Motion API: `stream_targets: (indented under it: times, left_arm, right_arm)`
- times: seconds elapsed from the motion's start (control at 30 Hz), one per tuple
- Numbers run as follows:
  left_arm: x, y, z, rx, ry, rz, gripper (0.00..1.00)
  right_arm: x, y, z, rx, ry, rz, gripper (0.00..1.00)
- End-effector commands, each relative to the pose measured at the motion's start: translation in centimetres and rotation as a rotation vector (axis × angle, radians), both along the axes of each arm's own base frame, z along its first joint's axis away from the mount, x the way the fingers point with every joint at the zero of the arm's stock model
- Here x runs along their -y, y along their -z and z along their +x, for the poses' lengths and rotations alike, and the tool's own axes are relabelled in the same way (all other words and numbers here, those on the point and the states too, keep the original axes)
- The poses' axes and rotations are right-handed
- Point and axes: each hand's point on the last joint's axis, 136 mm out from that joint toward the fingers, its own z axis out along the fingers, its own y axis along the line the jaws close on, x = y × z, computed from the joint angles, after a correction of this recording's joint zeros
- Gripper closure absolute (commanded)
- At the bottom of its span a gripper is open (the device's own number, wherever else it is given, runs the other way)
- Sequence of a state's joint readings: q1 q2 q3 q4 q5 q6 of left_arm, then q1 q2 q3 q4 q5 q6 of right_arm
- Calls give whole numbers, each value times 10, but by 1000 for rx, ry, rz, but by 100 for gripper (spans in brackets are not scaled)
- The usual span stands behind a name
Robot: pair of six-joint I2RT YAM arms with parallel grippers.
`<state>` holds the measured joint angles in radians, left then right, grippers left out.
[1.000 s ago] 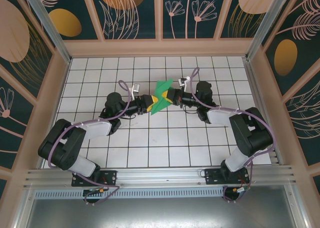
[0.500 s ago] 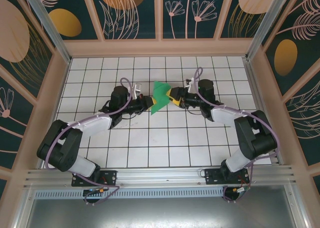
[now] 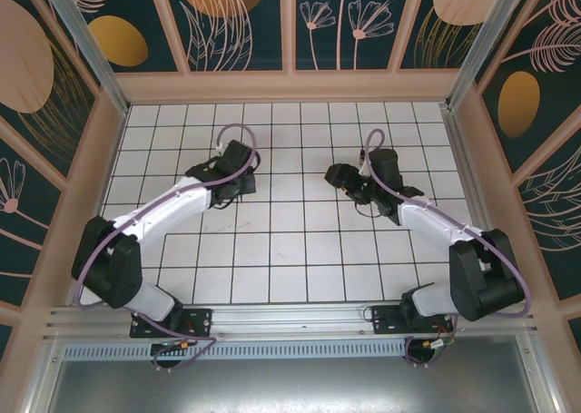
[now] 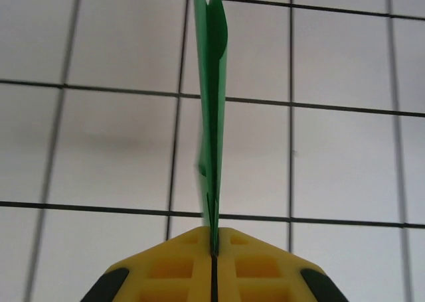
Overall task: Fold a paper plane with a square sheet of paper (pick it up from the middle)
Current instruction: Turn over the paper at the center of the table.
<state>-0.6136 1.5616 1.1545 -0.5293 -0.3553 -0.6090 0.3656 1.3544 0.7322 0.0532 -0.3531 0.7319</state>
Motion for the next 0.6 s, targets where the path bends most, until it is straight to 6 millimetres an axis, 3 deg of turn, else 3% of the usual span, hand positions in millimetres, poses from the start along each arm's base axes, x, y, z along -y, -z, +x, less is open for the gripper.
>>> stream_targets:
  times: [0.0, 0.13, 0.23, 0.27, 0.4, 0.5, 0.57]
  left_arm:
    - [-39, 8, -13, -52, -50, 397, 90]
    - [-22, 27, -12, -83, -26, 488, 89]
    - [9, 47, -10, -114, 33, 389, 84]
    - [24, 53, -9, -117, 60, 313, 79]
    - [67, 52, -6, -64, 135, 26, 35]
    - [76, 32, -3, -8, 153, -81, 15]
    - [74, 17, 1, 34, 148, -151, 7]
  right_arm:
    - [19, 7, -4, 13, 57, -85, 24]
    - [29, 6, -4, 14, 104, -110, 21]
    - [33, 7, -6, 6, 118, -112, 22]
    - [32, 8, -7, 3, 113, -109, 23]
    - [25, 9, -11, -11, 81, -80, 27]
    - [17, 10, -13, -12, 63, -50, 28]
    - [5, 11, -15, -12, 36, -36, 30]
